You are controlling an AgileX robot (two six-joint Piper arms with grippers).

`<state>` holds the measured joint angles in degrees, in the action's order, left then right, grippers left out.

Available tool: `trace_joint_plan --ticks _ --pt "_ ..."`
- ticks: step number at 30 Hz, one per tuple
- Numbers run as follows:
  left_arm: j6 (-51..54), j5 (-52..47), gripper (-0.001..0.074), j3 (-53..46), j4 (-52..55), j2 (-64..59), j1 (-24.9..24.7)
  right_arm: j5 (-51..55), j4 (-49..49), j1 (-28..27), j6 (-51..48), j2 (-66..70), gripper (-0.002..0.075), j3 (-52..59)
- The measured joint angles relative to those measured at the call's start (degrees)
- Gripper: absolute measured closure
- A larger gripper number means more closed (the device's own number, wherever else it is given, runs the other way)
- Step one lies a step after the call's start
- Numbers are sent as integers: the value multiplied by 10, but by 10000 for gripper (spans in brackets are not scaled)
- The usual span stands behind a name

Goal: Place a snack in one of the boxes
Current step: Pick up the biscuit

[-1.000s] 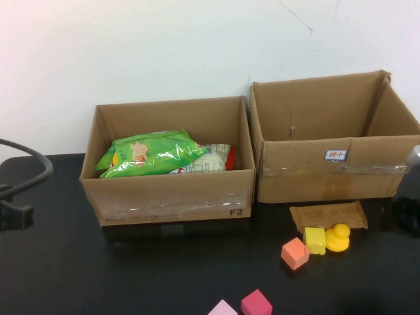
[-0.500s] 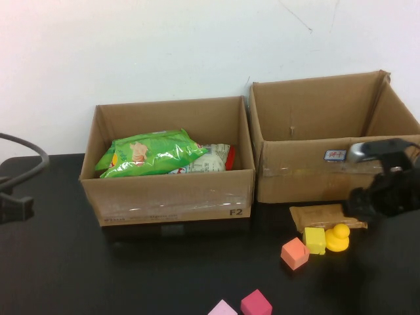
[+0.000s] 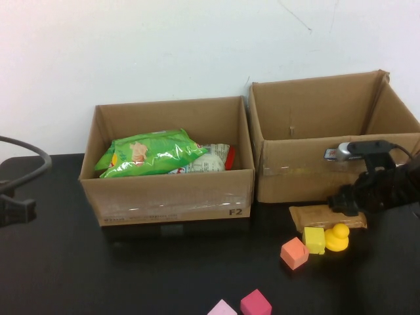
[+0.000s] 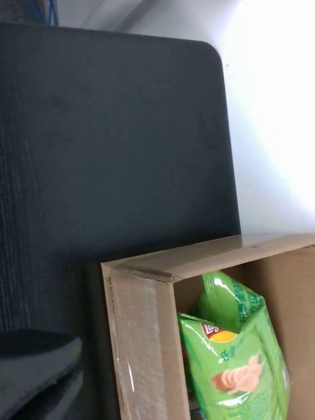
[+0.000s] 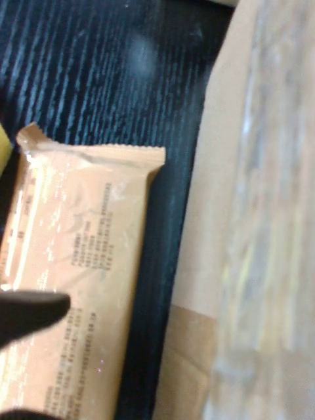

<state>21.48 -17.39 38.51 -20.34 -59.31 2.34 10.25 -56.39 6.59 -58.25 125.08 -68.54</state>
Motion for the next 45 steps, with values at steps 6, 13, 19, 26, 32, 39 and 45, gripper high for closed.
trace_joint_plan --ticks 6,13,19,26,32,39,45 --pt "0 11 736 0 -3 -5 0 17 -1 0 7 -1 586 -1" --pt "0 18 736 0 -5 -5 0 43 0 0 9 -31 636 -1" --pt "6 19 736 0 -5 -5 0 76 59 0 10 -38 703 -1" --pt "13 20 736 0 -5 -5 0 76 239 0 81 -38 717 1" --pt "15 20 736 -1 -5 -5 0 22 296 0 131 -38 718 41" --pt "15 20 736 -11 -6 -5 0 -72 281 0 246 -38 719 92" --pt "15 24 736 -13 -12 -5 0 -103 195 0 379 -38 720 104"
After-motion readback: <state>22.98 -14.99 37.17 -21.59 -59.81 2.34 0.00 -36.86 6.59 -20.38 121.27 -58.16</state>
